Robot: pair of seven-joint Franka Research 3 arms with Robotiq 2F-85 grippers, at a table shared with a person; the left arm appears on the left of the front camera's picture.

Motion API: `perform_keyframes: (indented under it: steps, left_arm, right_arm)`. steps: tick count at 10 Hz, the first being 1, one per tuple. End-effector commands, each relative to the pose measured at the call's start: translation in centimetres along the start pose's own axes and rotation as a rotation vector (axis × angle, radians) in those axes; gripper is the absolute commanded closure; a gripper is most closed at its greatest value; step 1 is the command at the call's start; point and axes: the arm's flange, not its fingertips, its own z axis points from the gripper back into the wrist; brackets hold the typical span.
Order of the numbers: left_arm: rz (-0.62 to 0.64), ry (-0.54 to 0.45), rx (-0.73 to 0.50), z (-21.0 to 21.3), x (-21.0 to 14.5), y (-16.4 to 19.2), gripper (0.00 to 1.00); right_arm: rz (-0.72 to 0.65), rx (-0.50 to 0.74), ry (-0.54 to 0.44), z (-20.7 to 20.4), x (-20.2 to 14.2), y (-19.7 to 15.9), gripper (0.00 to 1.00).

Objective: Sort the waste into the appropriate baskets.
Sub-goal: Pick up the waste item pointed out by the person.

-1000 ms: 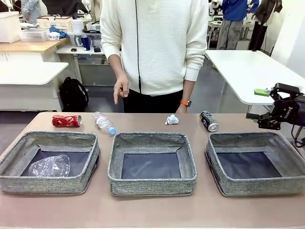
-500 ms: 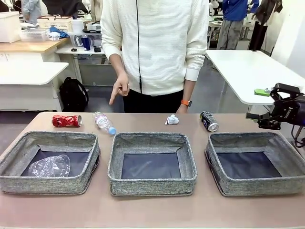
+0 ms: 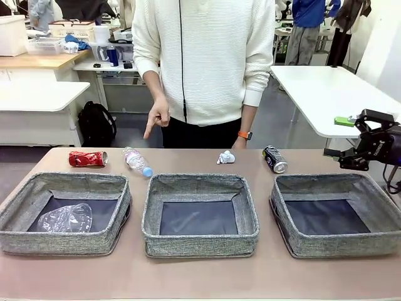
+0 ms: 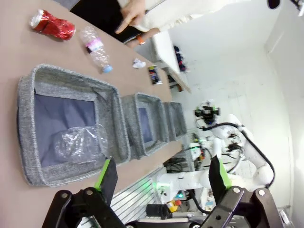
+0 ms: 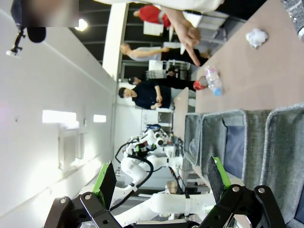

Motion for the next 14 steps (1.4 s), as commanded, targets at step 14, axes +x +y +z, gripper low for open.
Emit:
perform_keyframes:
  steps: [14]
  left_arm:
    - [-0.117,0.043,0.749,-36.1,-6.5,-13.9,0.00]
  right_arm:
    - [-0.021,0.011,-0.009,0.0,0.1,0.5,0.00]
